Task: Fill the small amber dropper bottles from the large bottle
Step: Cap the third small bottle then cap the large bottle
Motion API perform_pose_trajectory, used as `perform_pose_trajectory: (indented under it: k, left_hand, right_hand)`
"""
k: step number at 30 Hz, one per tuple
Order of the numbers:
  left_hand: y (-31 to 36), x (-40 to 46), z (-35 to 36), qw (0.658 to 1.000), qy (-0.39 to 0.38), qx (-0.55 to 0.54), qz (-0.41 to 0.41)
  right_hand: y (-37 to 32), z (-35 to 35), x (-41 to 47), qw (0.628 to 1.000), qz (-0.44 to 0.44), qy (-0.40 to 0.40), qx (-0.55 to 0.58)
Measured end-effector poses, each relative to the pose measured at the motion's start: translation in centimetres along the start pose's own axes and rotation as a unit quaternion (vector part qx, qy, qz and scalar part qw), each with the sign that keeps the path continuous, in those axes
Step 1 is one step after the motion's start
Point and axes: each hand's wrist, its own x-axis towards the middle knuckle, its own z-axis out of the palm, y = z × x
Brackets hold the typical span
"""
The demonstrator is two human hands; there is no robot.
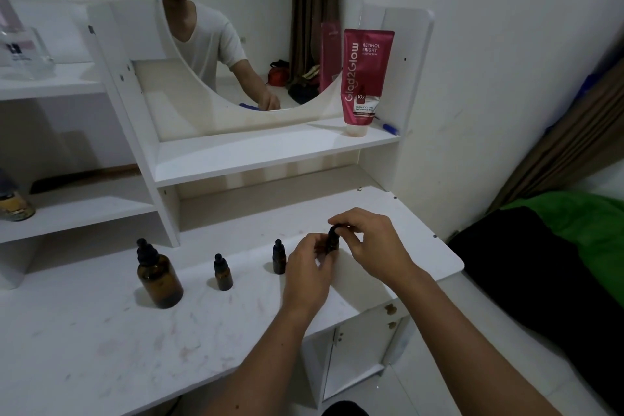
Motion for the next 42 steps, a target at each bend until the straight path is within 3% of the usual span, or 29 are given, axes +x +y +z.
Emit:
perform_pose_trajectory:
  k: [22, 27, 30, 33, 38, 42]
  left_hand:
    - [0.5, 0.0, -0.1, 1.000, 0.005, -0.010, -0.009]
    - [0.7, -0.2, -0.2, 1.000, 0.004, -0.010, -0.007]
    - [0.9, -0.1, -0.2, 1.000, 0.002, -0.005, -0.011]
    - [0.9, -0.2, -0.3, 1.000, 0.003, -0.017, -0.013]
    - [0.9, -0.3, -0.1, 1.000, 0.004, -0.014, -0.011]
    - [0.9, -0.2, -0.2, 1.000, 0.002, -0.018, -0.011]
  right_hand:
    - [0.8, -0.1, 0.0, 0.997, 0.068, -0.022, 0.040]
    - [0.9, -0.3, -0.2, 0.999, 0.028, -0.009, 0.033]
    - [0.9, 0.1, -0.3, 0.998, 0.039, -0.030, 0.036]
    - [0.9, 0.2, -0.2, 0.998, 0.059, -0.003, 0.020]
    - [1.1, 0.3, -0.5, 0.999, 0.017, 0.000, 0.034]
    - [1.1, 0.8, -0.4, 0.998, 0.038, -0.004, 0.047]
